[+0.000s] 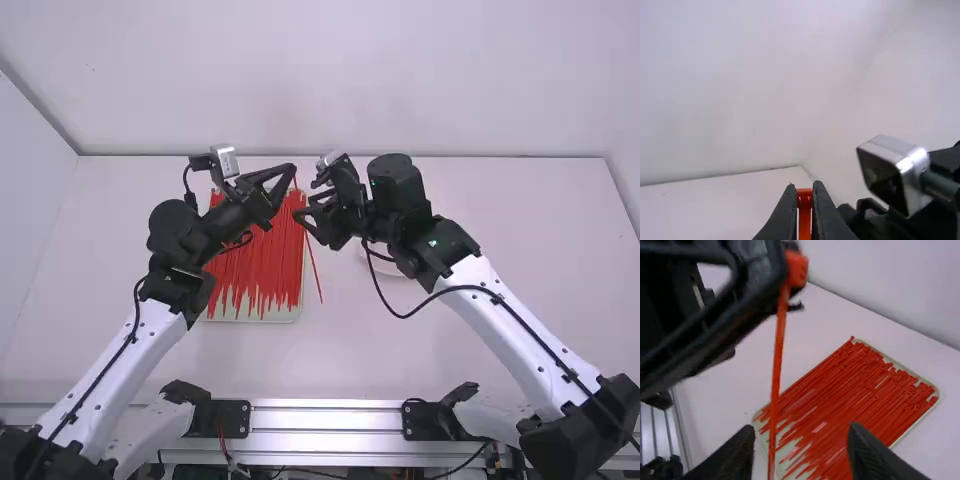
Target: Fasten the cable tie
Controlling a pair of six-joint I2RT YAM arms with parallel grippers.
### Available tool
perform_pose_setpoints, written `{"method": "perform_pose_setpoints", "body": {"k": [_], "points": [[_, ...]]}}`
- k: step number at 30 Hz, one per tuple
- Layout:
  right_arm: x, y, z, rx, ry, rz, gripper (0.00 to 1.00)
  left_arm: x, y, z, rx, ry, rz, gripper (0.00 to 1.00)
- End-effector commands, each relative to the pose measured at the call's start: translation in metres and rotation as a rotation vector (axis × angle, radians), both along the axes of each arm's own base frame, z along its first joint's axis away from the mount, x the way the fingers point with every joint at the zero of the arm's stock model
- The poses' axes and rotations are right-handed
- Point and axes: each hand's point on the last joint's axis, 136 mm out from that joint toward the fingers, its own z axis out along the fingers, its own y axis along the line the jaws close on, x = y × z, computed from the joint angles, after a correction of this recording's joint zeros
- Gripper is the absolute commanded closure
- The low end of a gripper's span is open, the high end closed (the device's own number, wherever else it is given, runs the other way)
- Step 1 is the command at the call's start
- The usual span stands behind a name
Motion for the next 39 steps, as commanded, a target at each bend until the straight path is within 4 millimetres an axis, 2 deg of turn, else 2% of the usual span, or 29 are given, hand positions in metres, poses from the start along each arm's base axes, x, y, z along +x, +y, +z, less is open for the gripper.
{"method": "perform_pose_setpoints", "body": {"k": [1, 3, 9, 16, 17, 20, 23, 27, 30, 31, 32, 35, 39], "points": [[-0.004, 0.002, 0.023, 0.036, -0.04, 0.01, 0.63, -0.002, -0.002, 0.015, -0.001, -0.038, 0.0, 0.98], [-0.003, 0.001, 0.023, 0.036, -0.04, 0.008, 0.68, -0.001, -0.004, 0.016, -0.001, -0.038, -0.006, 0.98], [-0.003, 0.001, 0.022, 0.035, -0.037, 0.008, 0.99, 0.009, -0.007, 0.008, 0.003, -0.013, -0.007, 0.98], [-0.003, 0.001, 0.022, 0.032, -0.04, 0.009, 1.0, 0.016, -0.004, 0.004, 0.004, -0.004, 0.024, 0.96], [-0.002, 0.0, 0.022, 0.029, -0.047, 0.008, 1.0, 0.016, -0.003, 0.006, 0.015, -0.023, 0.029, 0.91], [0.005, -0.008, 0.021, 0.021, -0.052, -0.013, 1.0, 0.017, 0.004, 0.011, 0.016, -0.049, 0.047, 0.85], [0.012, -0.021, 0.021, 0.017, -0.046, -0.039, 1.0, 0.018, 0.012, 0.017, 0.023, -0.06, 0.05, 0.67], [0.013, -0.033, 0.027, 0.048, -0.065, 0.021, 1.0, 0.016, 0.021, 0.034, 0.099, -0.111, 0.01, 0.44], [0.015, -0.043, 0.035, 0.078, -0.098, 0.072, 1.0, 0.017, 0.024, 0.046, 0.173, -0.145, -0.035, 0.36], [0.015, -0.043, 0.035, 0.078, -0.098, 0.072, 1.0, 0.017, 0.024, 0.046, 0.173, -0.145, -0.035, 0.36], [0.016, -0.049, 0.041, 0.104, -0.12, 0.095, 1.0, 0.012, 0.02, 0.055, 0.226, -0.185, -0.105, 0.31], [0.02, -0.059, 0.058, 0.162, -0.179, 0.141, 1.0, 0.006, 0.007, 0.067, 0.289, -0.246, -0.244, 0.27], [0.019, -0.065, 0.078, 0.211, -0.27, 0.191, 1.0, 0.0, -0.012, 0.075, 0.319, -0.32, -0.423, 0.2]]}}
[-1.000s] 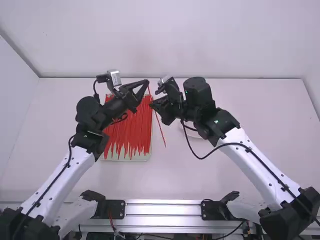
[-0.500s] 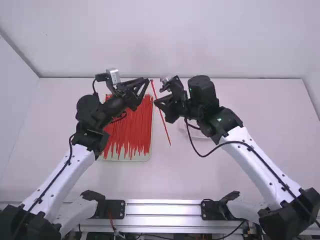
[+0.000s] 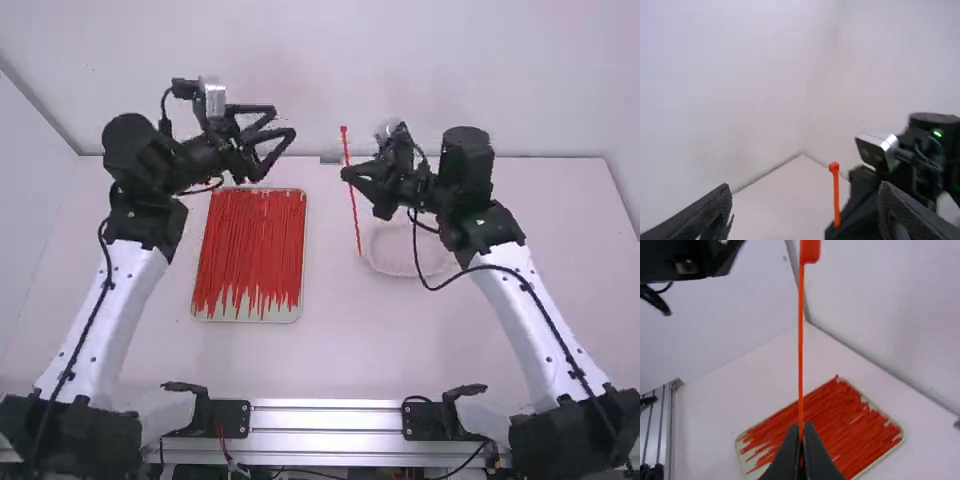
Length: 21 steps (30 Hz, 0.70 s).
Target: Fasten the cable tie
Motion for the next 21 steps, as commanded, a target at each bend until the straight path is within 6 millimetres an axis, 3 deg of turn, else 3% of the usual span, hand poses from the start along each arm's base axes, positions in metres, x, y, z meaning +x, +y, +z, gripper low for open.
{"method": "perform_pose_setpoints", "body": {"k": [1, 4, 9, 12, 17, 21], "points": [[-0.021, 0.003, 0.035, 0.058, -0.1, 0.118, 1.0, -0.023, -0.022, 0.004, 0.073, -0.094, -0.235, 0.13], [-0.019, 0.003, 0.048, 0.085, -0.15, 0.117, 1.0, -0.029, -0.038, 0.007, 0.094, -0.147, -0.366, 0.04], [-0.034, 0.016, 0.064, 0.113, -0.245, 0.2, 1.0, -0.036, -0.059, 0.009, 0.114, -0.206, -0.5, 0.07], [-0.039, 0.021, 0.069, 0.122, -0.274, 0.218, 1.0, -0.041, -0.065, 0.015, 0.121, -0.229, -0.544, 0.2], [-0.038, 0.021, 0.07, 0.121, -0.279, 0.214, 1.0, -0.047, -0.065, 0.027, 0.112, -0.227, -0.552, 0.55], [-0.038, 0.021, 0.07, 0.121, -0.28, 0.215, 1.0, -0.049, -0.066, 0.031, 0.109, -0.23, -0.558, 0.68]]}}
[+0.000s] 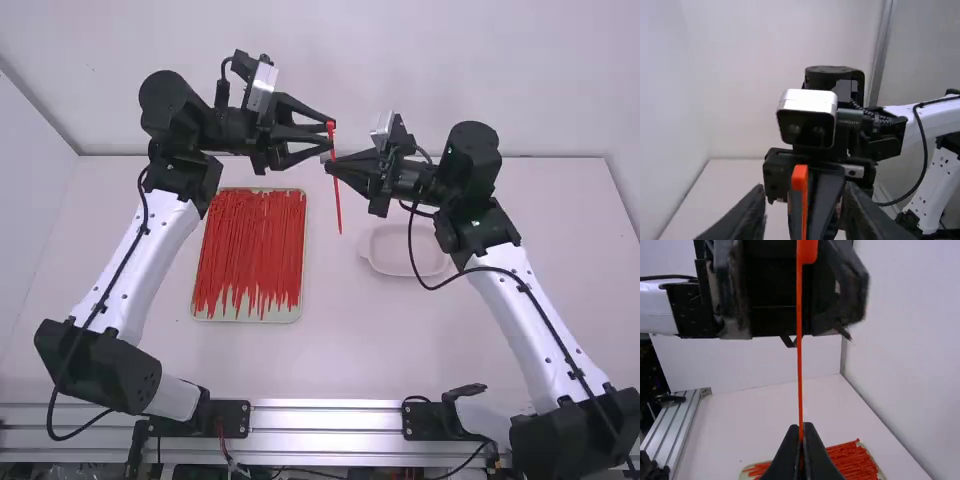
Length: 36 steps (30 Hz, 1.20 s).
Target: Fasten the cable tie
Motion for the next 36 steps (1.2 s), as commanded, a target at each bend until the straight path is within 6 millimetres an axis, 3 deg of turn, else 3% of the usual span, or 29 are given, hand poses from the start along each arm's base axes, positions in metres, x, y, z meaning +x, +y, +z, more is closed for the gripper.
{"method": "perform_pose_setpoints", "body": {"k": [1, 23, 36], "points": [[-0.008, -0.003, 0.021, 0.018, -0.049, 0.008, 1.0, -0.011, -0.001, 0.011, 0.002, -0.011, -0.024, 0.69], [-0.008, -0.003, 0.021, 0.019, -0.049, 0.006, 1.0, 0.001, -0.002, 0.003, -0.012, 0.031, 0.019, 0.83], [-0.008, -0.003, 0.021, 0.02, -0.05, 0.006, 1.0, -0.005, -0.005, 0.0, 0.001, 0.041, -0.012, 0.84]]}}
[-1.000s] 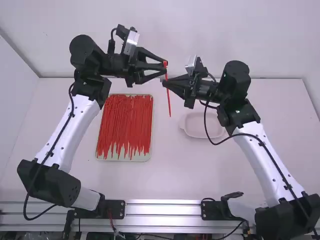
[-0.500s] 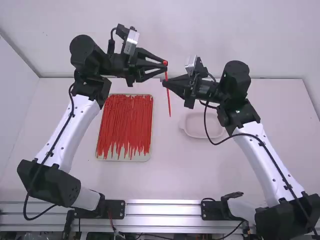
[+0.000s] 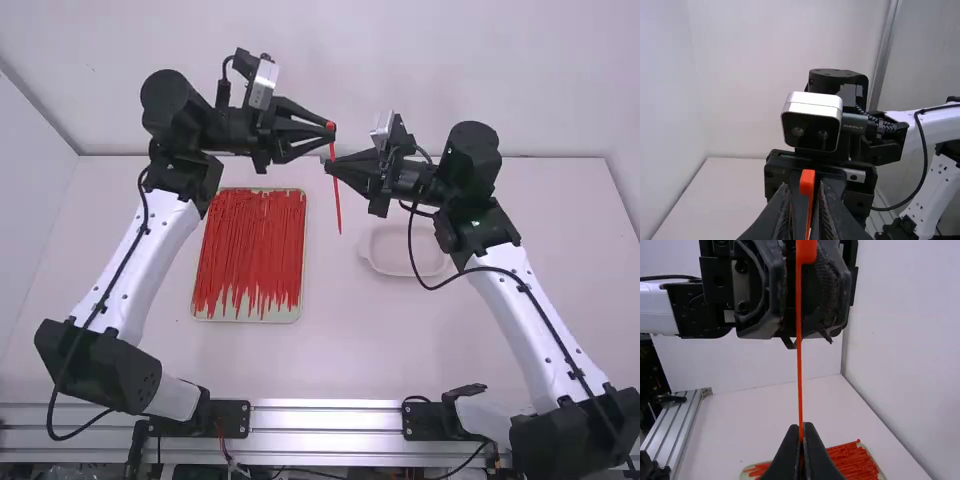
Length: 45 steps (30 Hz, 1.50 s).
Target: Fasten the cable tie
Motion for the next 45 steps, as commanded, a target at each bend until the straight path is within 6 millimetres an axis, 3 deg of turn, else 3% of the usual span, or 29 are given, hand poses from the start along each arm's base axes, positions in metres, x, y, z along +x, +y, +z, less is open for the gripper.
{"method": "perform_pose_setpoints", "body": {"k": [1, 19, 20, 21, 23, 30, 37, 45], "points": [[-0.008, -0.002, 0.021, 0.018, -0.051, 0.005, 1.0, -0.006, -0.002, 0.0, 0.004, 0.005, -0.02, 0.84], [-0.008, -0.002, 0.023, 0.027, -0.04, 0.005, 1.0, 0.0, -0.006, -0.001, -0.007, 0.01, 0.018, 0.98], [-0.008, -0.002, 0.023, 0.027, -0.039, 0.005, 0.93, 0.002, -0.006, -0.001, -0.011, 0.012, 0.028, 0.98], [-0.008, -0.002, 0.023, 0.027, -0.038, 0.005, 0.76, 0.004, -0.005, 0.0, -0.013, 0.013, 0.035, 0.98], [-0.004, -0.004, 0.023, 0.027, -0.038, -0.015, 0.01, 0.009, -0.002, 0.0, -0.018, 0.035, 0.062, 0.98], [-0.001, -0.006, 0.021, 0.007, -0.092, -0.032, 0.01, 0.044, 0.022, -0.003, -0.04, 0.127, 0.227, 0.98], [0.006, -0.018, -0.01, -0.114, -0.176, -0.054, 0.01, 0.079, 0.053, -0.011, -0.061, 0.21, 0.406, 0.98], [0.009, -0.028, -0.021, -0.186, -0.315, -0.054, 0.01, 0.127, 0.074, -0.04, -0.064, 0.296, 0.596, 0.98]]}}
